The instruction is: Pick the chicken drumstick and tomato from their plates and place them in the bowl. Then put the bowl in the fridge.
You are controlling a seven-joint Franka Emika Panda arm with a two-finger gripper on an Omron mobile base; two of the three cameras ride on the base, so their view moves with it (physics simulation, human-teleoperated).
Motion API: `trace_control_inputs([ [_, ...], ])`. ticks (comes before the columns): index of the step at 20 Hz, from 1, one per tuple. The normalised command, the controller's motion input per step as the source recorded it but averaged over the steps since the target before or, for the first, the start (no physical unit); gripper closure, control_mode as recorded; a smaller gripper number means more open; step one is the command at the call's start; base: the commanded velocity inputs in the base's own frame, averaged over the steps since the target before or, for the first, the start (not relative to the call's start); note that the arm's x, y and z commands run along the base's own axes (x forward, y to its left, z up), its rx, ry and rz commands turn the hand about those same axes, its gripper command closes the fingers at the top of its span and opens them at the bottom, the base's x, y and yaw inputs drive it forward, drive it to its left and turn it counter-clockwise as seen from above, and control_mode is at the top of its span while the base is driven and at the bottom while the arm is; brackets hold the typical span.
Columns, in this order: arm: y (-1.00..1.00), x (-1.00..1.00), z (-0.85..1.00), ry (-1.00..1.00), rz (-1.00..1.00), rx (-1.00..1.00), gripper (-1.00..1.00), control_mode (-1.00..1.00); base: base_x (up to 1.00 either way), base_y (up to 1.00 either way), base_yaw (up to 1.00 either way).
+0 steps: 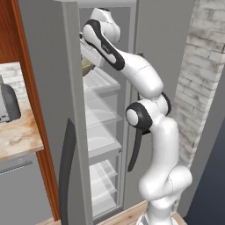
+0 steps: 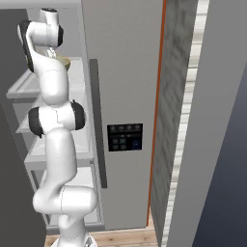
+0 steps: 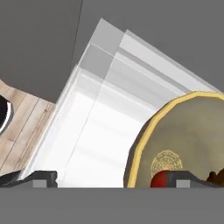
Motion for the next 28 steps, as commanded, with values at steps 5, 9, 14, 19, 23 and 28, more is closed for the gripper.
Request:
trace_control_inputs([
  [5,-0.2,-0.74,-0.44,-0.33,-0.08,0.03,-1.0,-1.0,0.0,0.0,0.0],
  [9,-0.35,-0.78,-0.73,-0.32,-0.08,0.04,-1.0,-1.0,0.0,0.0,0.0],
  [14,-0.36,-0.75,-0.2,-0.22,-0.05,0.2,-1.0,-1.0,0.0,0.0,0.0],
  [19,-0.35,-0.68,0.09,-0.07,-0.04,0.21,-1.0,-1.0,0.0,0.0,0.0],
  [23,-0.28,-0.67,0.24,-0.01,0.0,0.15,-1.0,-1.0,0.0,0.0,0.0],
  [28,-0.28,-0.72,0.26,0.0,0.0,0.09,-1.0,-1.0,0.0,0.0,0.0],
])
